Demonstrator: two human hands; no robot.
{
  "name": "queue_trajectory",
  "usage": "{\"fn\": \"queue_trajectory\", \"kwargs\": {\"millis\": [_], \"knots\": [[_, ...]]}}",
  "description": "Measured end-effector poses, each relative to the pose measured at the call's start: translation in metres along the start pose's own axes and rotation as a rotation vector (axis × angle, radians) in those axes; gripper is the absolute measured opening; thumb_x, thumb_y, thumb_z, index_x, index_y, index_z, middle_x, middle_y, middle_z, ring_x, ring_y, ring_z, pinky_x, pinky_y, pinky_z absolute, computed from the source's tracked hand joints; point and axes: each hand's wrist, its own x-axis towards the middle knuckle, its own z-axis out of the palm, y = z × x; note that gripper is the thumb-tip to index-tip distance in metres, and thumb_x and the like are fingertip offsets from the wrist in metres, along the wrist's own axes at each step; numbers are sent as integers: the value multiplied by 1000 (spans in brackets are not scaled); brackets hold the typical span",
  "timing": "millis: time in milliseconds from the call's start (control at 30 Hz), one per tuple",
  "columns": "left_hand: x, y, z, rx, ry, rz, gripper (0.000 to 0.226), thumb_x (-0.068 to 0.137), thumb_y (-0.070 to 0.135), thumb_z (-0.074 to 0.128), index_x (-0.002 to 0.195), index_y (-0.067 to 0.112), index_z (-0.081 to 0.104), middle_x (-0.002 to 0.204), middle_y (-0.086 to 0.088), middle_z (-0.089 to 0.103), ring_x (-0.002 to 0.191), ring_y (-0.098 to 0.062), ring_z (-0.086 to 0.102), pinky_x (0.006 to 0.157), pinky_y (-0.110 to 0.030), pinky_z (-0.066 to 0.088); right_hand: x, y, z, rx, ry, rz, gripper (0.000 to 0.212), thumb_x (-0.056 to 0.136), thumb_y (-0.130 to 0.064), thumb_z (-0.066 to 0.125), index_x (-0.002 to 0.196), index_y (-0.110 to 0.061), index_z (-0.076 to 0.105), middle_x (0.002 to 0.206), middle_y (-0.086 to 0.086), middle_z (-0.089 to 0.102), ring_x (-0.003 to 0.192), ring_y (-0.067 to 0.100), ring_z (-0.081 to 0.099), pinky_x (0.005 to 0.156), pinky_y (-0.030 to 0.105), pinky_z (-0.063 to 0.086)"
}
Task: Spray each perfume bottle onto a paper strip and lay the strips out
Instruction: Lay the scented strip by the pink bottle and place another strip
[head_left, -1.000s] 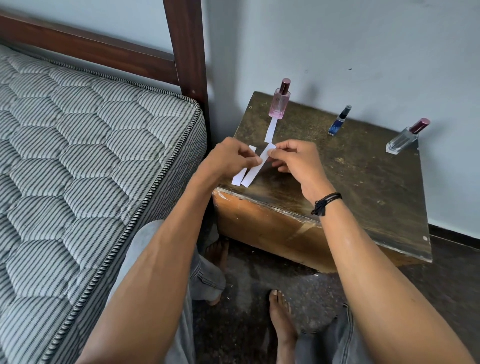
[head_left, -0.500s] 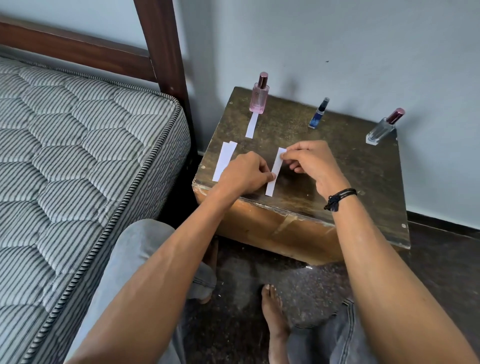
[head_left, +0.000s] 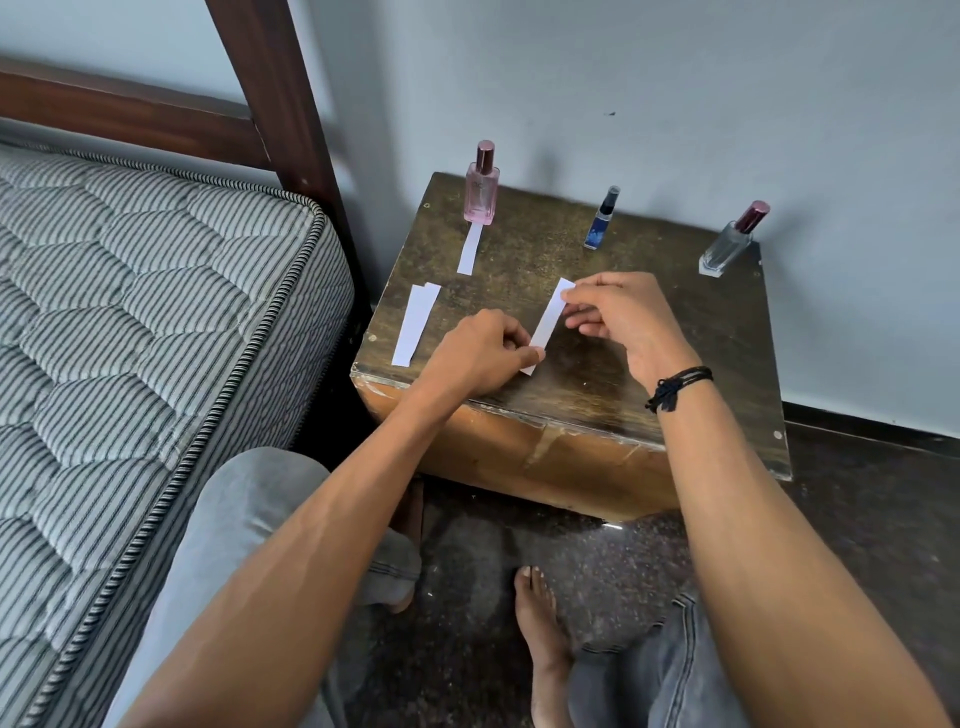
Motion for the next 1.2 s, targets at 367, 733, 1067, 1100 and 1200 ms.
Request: {"fn": "queue_trajectory", "kwargs": {"millis": [367,733,1067,1100,1200], "knots": [[0,-3,5,13,13,-26,20,87,41,74,74,28,68,67,14,58,75,-17,59,71,-30,44,2,5,1,-59,27,-75,6,93,-18,75,93,-15,80,87,3,78,72,8,68,70,22,56],[-5,6,13,57,-3,-26,33,92,48,67,65,31,59,67,11,57,79,-22,62,73,-31,44,8,12,7,-187,84,-193,12,95,-22,73,90,-12,78,77,-3,72,64,5,62,69,24,53],[-1,-2,-3,181,51,95,20,80,36,80,83,29,61,78,13,55,84,-15,60,72,-31,44,13,21,8,-374,92,-278,8,91,-24,77,84,-27,79,83,-12,75,77,10,69,86,47,61],[-2,-2,-4,175,37,119,21,79,34,81,85,30,62,79,12,55,83,-13,59,72,-31,45,13,22,9,-397,90,-286,10,91,-24,77,83,-29,79,84,-13,75,80,10,70,86,47,60],[-2,-2,-1,143,16,160,22,77,33,82,91,28,66,81,11,57,81,-10,56,75,-31,48,13,24,11,-441,90,-303,15,91,-24,77,80,-34,77,86,-14,75,85,9,71,87,47,60]]}}
